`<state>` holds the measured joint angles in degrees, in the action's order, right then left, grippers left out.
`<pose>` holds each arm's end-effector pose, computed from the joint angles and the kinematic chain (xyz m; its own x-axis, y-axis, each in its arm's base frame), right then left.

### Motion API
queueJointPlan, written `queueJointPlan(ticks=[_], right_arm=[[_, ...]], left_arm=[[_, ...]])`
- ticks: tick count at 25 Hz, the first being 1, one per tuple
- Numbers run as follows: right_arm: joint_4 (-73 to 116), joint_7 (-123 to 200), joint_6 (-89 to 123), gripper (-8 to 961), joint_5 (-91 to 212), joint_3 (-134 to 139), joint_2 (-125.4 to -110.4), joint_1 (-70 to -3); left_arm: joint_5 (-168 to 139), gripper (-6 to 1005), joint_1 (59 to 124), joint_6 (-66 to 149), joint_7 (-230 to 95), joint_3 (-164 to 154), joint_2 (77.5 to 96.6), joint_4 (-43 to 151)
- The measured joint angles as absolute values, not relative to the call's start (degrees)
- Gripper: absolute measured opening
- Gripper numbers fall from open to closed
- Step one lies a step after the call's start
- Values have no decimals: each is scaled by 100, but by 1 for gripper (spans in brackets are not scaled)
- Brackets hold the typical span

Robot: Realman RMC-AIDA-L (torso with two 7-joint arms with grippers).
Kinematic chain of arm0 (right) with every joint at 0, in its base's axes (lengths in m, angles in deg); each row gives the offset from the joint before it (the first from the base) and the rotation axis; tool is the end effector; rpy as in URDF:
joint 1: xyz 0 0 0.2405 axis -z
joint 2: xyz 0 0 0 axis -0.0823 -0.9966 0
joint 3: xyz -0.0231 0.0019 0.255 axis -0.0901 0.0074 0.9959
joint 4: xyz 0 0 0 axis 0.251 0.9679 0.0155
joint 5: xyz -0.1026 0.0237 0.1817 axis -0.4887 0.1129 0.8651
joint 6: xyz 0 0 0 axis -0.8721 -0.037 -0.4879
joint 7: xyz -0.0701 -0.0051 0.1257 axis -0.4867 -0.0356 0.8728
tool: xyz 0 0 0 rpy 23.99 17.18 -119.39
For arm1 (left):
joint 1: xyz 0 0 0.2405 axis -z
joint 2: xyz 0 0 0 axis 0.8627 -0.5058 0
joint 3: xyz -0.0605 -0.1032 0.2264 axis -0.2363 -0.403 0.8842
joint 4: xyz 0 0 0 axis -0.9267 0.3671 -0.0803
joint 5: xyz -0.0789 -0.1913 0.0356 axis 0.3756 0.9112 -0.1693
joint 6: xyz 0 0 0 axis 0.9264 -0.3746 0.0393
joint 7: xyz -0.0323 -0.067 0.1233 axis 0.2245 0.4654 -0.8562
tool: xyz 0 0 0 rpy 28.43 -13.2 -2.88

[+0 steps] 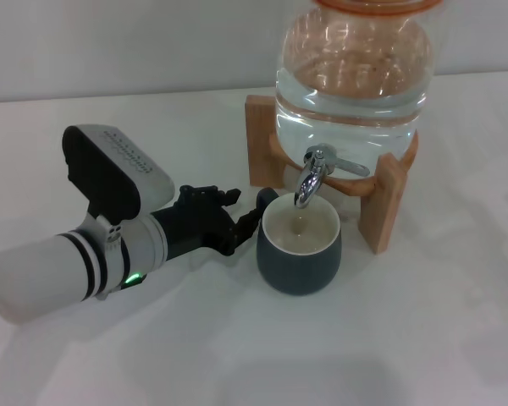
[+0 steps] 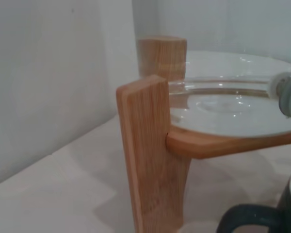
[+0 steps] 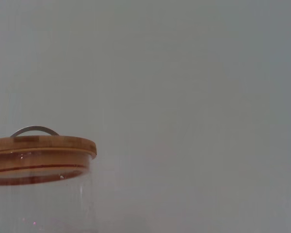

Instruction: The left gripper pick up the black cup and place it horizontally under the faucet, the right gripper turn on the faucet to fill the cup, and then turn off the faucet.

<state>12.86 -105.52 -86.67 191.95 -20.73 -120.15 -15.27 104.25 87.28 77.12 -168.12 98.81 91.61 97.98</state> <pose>0.3684 0.2349 0.0803 0.5539 0.2273 -0.8010 -0.7416 -0.3026 -0.5987 -0.2062 0.3554 -0.1194 0.9187 0.2490 0.3065 0.3727 -0.8030 -0.4649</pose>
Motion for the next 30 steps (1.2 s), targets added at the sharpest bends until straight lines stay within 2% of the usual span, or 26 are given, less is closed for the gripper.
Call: queueJointPlan(ticks=[2, 7, 12, 18, 22, 30], right_arm=[[1286, -10552, -8659, 859, 19195, -2073, -12015, -1527], [1289, -10552, -8649, 860, 19196, -2073, -12015, -1527], [1287, -10548, -8628, 860, 19195, -2073, -12014, -1518], [1033, -9953, -8652, 860, 18938, -2074, -11880, -1406], [-62, -8801, -8775, 858, 18288, -2073, -11819, -1210], [-2527, -6848, -9252, 854, 17240, -2631, -12018, -1051]], left_arm=[[10425, 426, 8649, 7718, -16879, 9868, 9160, 9827], [10428, 425, 8451, 7781, -16964, 9724, 9151, 9933], [10665, 424, 8126, 8713, -17458, 8868, 9156, 9927], [10922, 423, 7714, 10326, -17997, 7430, 9133, 9537], [10924, 422, 7520, 11452, -18305, 6166, 9129, 9060], [10876, 420, 7180, 12097, -18497, 4345, 9107, 8752]])
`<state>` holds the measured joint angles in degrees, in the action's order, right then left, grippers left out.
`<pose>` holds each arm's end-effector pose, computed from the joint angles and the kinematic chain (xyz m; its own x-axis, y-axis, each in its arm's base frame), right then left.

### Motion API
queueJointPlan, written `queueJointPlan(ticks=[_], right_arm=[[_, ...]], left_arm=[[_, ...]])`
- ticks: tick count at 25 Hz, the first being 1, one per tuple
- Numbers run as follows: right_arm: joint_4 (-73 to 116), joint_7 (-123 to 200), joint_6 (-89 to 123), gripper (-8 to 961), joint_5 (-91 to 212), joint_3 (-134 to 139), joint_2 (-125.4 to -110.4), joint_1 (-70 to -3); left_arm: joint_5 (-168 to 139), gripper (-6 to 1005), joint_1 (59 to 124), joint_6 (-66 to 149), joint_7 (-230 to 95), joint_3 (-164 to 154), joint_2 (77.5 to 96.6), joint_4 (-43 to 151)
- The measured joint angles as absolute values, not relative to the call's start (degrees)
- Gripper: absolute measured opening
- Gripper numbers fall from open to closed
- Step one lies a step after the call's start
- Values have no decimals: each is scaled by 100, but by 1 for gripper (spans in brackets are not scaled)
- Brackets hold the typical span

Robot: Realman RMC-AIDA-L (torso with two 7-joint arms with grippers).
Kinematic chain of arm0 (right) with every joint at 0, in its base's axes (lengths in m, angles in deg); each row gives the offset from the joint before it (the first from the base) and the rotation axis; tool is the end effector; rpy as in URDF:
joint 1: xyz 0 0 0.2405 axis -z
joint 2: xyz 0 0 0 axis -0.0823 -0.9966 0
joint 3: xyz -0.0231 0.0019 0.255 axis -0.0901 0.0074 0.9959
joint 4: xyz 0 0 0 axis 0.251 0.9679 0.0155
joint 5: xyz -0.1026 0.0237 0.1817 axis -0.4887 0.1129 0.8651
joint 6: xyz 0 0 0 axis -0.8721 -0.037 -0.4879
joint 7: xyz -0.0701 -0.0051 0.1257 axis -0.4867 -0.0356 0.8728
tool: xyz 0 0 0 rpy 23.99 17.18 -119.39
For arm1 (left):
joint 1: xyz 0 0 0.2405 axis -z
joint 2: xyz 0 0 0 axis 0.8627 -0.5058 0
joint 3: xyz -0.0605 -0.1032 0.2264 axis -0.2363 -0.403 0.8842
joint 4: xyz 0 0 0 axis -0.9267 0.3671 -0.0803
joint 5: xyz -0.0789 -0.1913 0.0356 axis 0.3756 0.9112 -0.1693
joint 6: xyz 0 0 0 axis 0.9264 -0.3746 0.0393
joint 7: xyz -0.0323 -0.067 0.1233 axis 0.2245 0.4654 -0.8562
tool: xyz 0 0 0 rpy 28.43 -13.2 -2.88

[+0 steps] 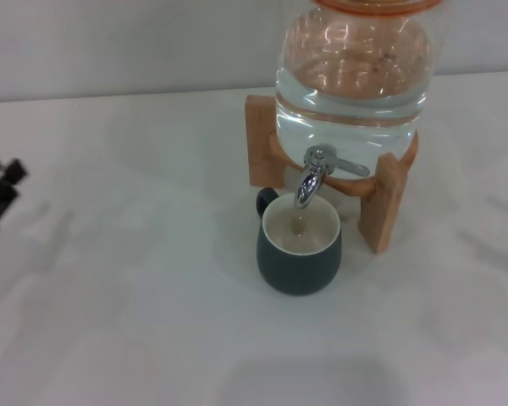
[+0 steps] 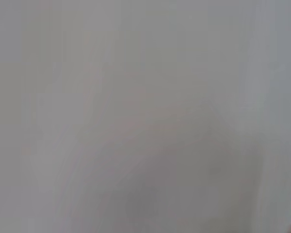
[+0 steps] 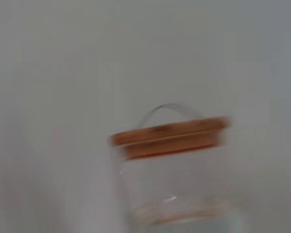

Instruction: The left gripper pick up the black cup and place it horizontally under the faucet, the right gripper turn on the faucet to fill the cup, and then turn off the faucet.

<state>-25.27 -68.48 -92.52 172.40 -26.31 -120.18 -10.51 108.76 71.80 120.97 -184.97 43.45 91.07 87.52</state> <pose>0.3196 0.2364 0.1256 0.6240 -0.0471 -0.7800 -0.5657 -0.7159 -0.4092 -0.3307 0.3021 0.0366 0.5822 0.1526 0.7986 0.7371 -0.5134 -0.4393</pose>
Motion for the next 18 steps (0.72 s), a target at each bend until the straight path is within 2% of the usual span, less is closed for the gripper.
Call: queueJointPlan(ticks=[18], right_arm=[[-3510, -6160, -8046, 855, 17248, -5191, -12032, -1267]], left_arm=[[10920, 419, 6951, 12573, -18475, 3370, 9117, 8593]])
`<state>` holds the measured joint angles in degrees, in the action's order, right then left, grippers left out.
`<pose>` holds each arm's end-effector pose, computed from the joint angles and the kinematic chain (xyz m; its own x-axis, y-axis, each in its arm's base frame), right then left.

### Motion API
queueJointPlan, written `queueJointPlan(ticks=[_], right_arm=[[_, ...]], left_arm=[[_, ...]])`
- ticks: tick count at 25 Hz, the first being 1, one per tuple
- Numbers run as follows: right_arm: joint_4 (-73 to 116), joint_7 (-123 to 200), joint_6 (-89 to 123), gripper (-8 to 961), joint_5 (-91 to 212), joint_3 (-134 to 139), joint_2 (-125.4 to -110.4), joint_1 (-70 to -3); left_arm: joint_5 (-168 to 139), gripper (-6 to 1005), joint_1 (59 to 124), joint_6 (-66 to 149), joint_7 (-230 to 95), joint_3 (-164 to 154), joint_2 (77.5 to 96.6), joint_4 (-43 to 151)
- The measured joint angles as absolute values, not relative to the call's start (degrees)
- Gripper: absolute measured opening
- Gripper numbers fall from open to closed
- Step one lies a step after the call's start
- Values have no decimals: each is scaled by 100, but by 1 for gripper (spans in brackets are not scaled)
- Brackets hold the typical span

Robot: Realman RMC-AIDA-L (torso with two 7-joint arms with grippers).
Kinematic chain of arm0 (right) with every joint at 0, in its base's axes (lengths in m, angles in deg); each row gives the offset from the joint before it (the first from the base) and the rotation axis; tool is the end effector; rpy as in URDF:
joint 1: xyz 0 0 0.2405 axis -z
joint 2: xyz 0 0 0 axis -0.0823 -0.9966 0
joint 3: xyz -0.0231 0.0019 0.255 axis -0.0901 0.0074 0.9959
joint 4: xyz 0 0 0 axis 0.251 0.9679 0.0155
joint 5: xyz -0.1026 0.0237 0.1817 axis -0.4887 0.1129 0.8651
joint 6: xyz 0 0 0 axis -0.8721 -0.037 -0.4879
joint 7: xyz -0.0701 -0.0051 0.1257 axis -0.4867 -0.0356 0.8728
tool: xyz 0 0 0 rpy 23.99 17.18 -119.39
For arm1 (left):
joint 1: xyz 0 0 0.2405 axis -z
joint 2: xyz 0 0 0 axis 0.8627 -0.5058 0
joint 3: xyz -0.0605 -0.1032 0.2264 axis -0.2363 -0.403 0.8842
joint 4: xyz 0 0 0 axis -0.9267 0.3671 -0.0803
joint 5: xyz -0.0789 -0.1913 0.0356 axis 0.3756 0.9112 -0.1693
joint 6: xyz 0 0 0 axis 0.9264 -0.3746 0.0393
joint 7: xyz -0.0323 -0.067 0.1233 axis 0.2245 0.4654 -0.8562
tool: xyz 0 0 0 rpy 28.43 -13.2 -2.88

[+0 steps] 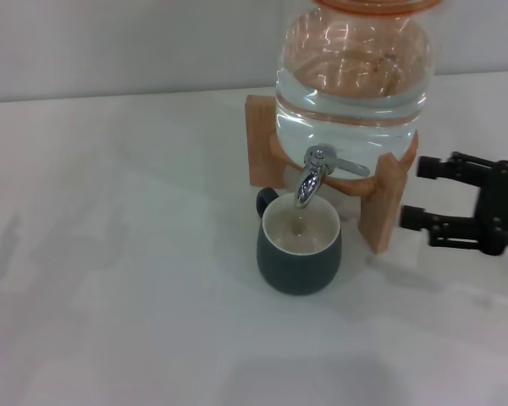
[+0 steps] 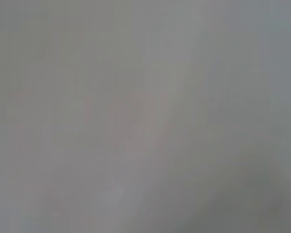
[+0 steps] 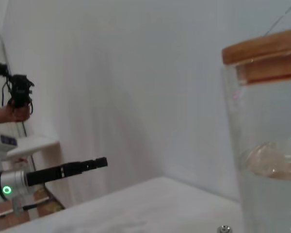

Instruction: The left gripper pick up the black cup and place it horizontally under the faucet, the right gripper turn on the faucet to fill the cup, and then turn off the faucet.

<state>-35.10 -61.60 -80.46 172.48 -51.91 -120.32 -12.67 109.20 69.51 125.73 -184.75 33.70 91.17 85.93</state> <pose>0.2625 0.2772 0.0630 0.7348 -0.1732 -0.6558 -0.4333 -0.8637 -0.2575 -0.3529 0.2808 0.0644 0.5078 0.0834 0.8574 0.8022 -0.4087 -0.4354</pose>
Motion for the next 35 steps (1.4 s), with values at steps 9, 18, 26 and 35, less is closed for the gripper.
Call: queueJointPlan(ticks=[9, 18, 26, 35], right_arm=[[-3577, -5834, -7676, 855, 17076, -5485, -12027, -1520], [-3570, -5780, -7439, 855, 17031, -5775, -12023, -1613], [-3591, -5772, -7532, 854, 17073, -5930, -12023, -1626], [-3663, -5770, -7801, 855, 17147, -6052, -12024, -1653]], left_arm=[[10919, 419, 6941, 12649, -18484, 3363, 9126, 8472], [10904, 418, 6937, 12662, -18489, 3363, 9128, 8407], [10899, 418, 6937, 12664, -18548, 3366, 9120, 8353], [10896, 418, 6961, 12664, -18564, 3369, 9107, 8295]])
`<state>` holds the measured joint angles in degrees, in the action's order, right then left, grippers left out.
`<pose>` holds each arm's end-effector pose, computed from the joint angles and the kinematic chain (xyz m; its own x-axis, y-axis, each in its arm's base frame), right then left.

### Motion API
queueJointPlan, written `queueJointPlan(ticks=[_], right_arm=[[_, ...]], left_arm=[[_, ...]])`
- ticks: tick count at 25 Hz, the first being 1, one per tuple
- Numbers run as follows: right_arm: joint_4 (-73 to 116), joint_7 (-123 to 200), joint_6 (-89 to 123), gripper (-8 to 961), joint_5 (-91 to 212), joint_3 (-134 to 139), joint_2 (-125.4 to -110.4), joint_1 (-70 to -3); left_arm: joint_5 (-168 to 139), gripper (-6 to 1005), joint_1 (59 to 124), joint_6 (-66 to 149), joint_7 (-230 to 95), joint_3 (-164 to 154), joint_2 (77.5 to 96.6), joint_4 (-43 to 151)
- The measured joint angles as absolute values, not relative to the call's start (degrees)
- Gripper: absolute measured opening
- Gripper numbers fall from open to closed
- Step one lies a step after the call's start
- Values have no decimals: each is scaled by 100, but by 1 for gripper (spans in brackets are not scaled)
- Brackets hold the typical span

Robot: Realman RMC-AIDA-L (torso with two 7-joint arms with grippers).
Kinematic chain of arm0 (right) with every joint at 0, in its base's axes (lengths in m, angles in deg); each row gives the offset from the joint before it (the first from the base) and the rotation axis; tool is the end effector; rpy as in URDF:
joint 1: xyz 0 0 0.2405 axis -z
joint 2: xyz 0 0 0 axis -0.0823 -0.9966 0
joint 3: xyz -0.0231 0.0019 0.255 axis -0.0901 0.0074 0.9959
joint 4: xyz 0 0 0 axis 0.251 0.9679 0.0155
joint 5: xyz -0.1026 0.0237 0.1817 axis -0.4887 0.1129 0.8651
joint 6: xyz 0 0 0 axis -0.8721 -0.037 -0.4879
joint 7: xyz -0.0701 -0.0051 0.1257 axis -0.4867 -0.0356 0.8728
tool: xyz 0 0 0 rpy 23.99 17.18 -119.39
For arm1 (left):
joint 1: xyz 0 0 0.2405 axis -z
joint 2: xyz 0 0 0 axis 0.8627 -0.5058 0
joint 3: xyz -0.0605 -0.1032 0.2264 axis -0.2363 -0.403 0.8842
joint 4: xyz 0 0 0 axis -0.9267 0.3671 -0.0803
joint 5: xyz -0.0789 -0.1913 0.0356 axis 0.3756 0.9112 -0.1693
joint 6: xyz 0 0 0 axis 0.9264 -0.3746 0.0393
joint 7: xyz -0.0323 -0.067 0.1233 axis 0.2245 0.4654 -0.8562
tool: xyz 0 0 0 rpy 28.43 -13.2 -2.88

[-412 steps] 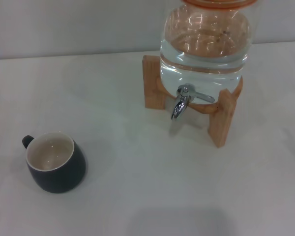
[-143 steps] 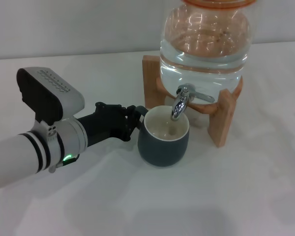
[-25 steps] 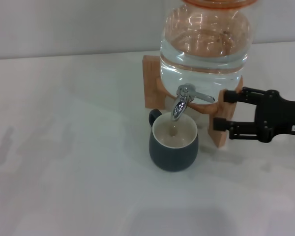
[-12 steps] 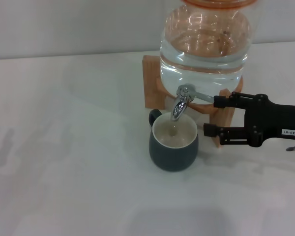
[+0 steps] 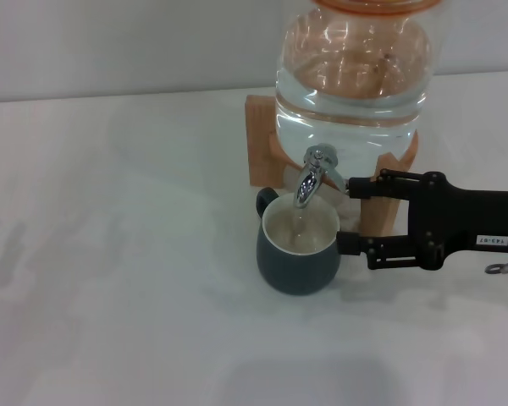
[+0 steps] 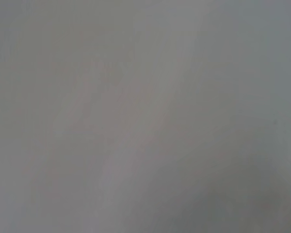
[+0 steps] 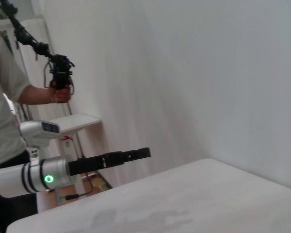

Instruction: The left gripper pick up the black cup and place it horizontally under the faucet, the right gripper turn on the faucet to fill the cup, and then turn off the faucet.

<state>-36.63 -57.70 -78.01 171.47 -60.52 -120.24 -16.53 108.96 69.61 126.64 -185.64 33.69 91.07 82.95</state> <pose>0.2300 0.2899 0.0334 0.7696 -0.2040 -0.6051 -0.3618 -0.9201 -0.1500 -0.3562 0.2751 0.0543 0.4893 0.1081 0.8654 0.8148 -0.4105 -0.4094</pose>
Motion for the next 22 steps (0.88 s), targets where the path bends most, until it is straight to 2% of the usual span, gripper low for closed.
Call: queueJointPlan(ticks=[11, 22], right_arm=[[-3795, -5770, -7812, 854, 17166, -6153, -12024, -1637], [-3819, -5921, -8566, 855, 17579, -5512, -12015, -1079]], left_arm=[[10887, 417, 6947, 12664, -18585, 3375, 9106, 8296], [10909, 416, 6822, 12815, -18713, 3074, 9102, 8303]])
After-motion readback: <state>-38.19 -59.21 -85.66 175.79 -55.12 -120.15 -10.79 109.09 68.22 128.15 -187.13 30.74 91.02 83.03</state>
